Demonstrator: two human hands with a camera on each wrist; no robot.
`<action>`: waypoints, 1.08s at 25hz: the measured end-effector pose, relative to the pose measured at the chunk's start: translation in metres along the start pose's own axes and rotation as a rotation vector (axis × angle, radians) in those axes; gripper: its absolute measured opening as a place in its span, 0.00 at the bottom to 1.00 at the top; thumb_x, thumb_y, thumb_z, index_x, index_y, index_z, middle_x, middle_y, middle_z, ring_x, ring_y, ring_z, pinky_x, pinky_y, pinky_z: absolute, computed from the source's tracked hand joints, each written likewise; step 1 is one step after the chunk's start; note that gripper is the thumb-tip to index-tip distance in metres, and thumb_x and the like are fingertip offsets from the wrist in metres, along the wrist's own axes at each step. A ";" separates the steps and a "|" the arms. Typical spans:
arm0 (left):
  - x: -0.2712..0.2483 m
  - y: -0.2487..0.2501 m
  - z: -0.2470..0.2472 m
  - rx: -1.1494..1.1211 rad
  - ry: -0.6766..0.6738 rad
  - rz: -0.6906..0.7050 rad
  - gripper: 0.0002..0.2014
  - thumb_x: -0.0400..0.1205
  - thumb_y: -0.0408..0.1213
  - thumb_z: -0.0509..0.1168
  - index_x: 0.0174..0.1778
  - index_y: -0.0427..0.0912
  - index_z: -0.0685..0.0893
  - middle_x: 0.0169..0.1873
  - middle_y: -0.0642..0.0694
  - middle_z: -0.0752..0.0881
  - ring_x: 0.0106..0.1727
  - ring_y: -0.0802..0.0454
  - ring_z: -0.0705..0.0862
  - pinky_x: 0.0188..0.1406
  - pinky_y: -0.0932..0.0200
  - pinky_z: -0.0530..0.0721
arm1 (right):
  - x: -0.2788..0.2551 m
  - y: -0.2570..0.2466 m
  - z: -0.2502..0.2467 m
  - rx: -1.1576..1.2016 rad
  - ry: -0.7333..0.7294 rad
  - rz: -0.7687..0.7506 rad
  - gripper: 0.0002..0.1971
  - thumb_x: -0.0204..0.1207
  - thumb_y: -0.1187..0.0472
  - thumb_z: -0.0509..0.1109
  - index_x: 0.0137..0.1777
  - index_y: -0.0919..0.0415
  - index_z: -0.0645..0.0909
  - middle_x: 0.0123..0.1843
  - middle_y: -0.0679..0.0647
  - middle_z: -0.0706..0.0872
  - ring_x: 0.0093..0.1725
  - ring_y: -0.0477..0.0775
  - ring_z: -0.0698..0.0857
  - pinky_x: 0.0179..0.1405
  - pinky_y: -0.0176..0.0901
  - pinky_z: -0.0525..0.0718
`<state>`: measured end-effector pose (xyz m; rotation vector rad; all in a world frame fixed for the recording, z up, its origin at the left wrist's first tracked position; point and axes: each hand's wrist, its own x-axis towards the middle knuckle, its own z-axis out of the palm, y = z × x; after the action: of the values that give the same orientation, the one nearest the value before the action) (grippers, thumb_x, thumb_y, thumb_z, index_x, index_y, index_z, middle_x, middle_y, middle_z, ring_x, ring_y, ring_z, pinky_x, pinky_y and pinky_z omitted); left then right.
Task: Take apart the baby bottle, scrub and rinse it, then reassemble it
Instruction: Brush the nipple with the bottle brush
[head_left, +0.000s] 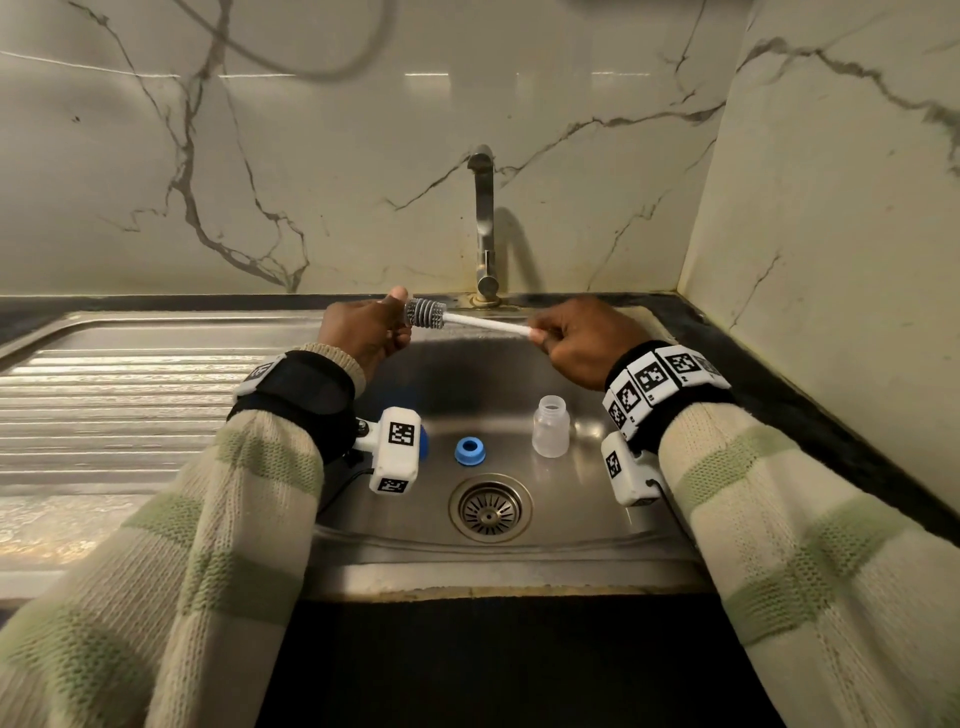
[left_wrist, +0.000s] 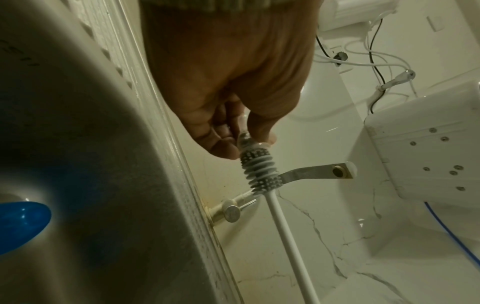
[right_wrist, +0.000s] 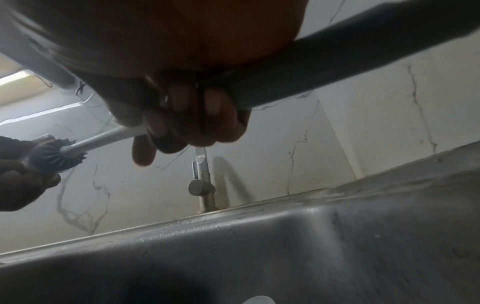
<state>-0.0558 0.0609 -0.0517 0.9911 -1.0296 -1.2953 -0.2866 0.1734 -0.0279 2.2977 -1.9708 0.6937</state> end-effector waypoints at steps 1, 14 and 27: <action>0.001 -0.001 -0.002 0.001 -0.024 0.026 0.10 0.84 0.37 0.71 0.45 0.32 0.85 0.32 0.43 0.82 0.28 0.54 0.80 0.30 0.63 0.82 | 0.000 0.000 0.001 0.091 -0.061 0.030 0.11 0.83 0.56 0.63 0.42 0.51 0.84 0.29 0.43 0.78 0.32 0.47 0.77 0.35 0.41 0.70; 0.000 -0.001 0.003 -0.086 -0.001 -0.052 0.11 0.83 0.38 0.72 0.45 0.33 0.82 0.25 0.46 0.78 0.23 0.56 0.75 0.23 0.65 0.79 | 0.003 0.000 -0.001 -0.046 0.047 -0.006 0.10 0.81 0.54 0.64 0.46 0.53 0.87 0.34 0.48 0.85 0.35 0.51 0.81 0.39 0.42 0.74; 0.007 0.003 -0.002 -0.079 0.029 -0.189 0.10 0.82 0.37 0.72 0.55 0.35 0.84 0.27 0.45 0.80 0.21 0.58 0.74 0.20 0.68 0.80 | 0.008 -0.010 0.002 -0.377 0.225 -0.036 0.14 0.76 0.59 0.68 0.60 0.49 0.85 0.46 0.52 0.88 0.48 0.59 0.84 0.49 0.49 0.76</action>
<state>-0.0526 0.0544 -0.0492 1.0628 -0.8716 -1.4605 -0.2763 0.1673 -0.0240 1.9386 -1.7759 0.4994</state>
